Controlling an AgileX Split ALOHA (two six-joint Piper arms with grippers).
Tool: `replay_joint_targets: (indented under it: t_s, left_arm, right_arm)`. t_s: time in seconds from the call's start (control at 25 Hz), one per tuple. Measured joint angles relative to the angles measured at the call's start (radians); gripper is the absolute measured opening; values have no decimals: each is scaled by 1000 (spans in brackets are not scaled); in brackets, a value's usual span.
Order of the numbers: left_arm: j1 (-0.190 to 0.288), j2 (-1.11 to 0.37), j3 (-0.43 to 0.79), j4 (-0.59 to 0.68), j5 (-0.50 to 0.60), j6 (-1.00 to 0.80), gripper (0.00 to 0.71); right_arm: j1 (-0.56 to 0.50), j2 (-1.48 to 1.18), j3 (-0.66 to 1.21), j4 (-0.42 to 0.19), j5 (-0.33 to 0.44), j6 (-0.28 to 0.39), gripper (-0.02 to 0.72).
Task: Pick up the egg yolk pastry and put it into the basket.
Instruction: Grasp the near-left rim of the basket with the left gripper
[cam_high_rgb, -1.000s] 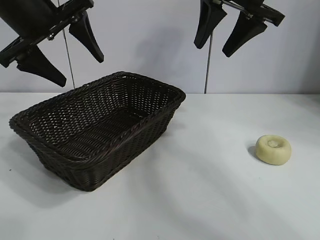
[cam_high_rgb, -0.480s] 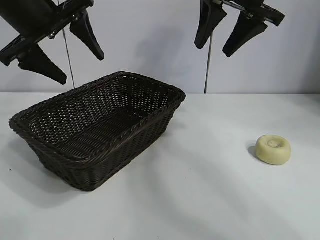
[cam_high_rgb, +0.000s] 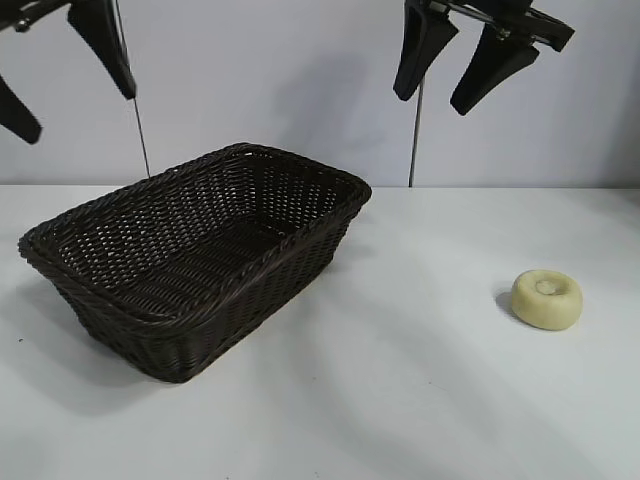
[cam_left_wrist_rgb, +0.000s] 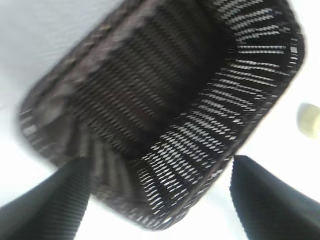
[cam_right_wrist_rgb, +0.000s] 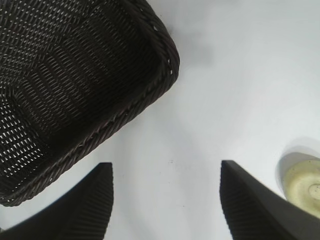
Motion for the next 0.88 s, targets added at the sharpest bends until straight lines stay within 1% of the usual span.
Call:
replay_joint_targets:
  t_s: [0.12,0.24,0.44,0.52,0.68,0.88]
  left_arm:
    - [0,-1,78,11,-44,-94,562]
    - [0,-1,158,-4,-103,-164,562]
    - [0,-1,247,-69,-214,-188,562]
    - [0,-1,265,-94,-250,-190,562]
    - [-12,4,269,-103,-303,-204,562]
    - [-16,77,269,-113,-339,-224,562]
  right_arm:
    - [0,0,0,0,0,0,453]
    - [0,0,0,0,0,0,453]
    - [0,0,0,0,0,0,453]
    - [0,0,0,0,0,0,453]
    - [0,0,0,0,0,0,453]
    - [0,0,0,0,0,0,453]
